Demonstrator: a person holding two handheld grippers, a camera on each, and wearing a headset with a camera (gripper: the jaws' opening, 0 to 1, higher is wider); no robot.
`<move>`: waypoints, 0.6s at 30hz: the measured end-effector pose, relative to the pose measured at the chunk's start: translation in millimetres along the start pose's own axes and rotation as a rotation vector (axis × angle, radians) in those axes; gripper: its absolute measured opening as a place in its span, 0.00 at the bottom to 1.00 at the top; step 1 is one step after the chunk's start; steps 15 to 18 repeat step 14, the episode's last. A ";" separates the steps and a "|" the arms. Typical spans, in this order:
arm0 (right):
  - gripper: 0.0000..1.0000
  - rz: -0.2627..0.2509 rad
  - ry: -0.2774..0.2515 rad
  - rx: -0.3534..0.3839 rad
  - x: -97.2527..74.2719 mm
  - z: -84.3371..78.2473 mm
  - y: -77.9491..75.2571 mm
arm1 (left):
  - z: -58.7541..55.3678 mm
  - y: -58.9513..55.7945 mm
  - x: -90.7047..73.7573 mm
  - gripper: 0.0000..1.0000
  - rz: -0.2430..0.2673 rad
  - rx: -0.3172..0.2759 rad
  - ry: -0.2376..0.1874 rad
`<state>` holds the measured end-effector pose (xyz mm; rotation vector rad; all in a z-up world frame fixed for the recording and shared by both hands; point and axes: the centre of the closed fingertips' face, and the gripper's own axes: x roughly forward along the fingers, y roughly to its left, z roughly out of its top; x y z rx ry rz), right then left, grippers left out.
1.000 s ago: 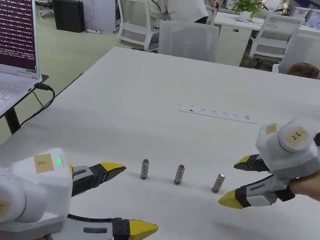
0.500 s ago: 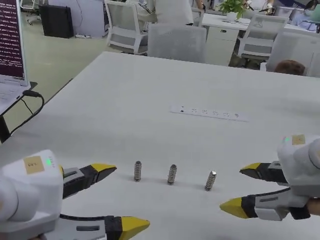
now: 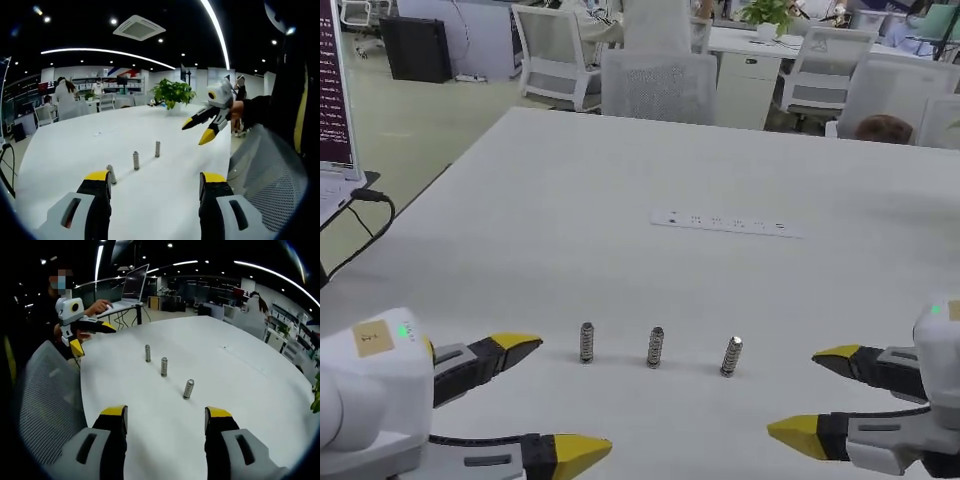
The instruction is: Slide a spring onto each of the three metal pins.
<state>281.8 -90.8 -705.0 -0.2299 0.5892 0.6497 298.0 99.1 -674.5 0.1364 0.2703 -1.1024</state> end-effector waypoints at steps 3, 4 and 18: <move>0.61 -0.013 -0.009 0.001 -1.2 -1.3 0.0 | -2.3 -1.2 0.0 0.68 -0.001 -0.002 0.004; 0.61 -0.014 -0.010 0.009 -1.5 -1.7 0.4 | -2.9 -1.6 -0.1 0.68 -0.001 -0.003 0.006; 0.62 -0.042 -0.043 0.034 -4.3 -7.1 1.4 | -4.1 -2.0 -1.2 0.68 0.005 -0.010 0.008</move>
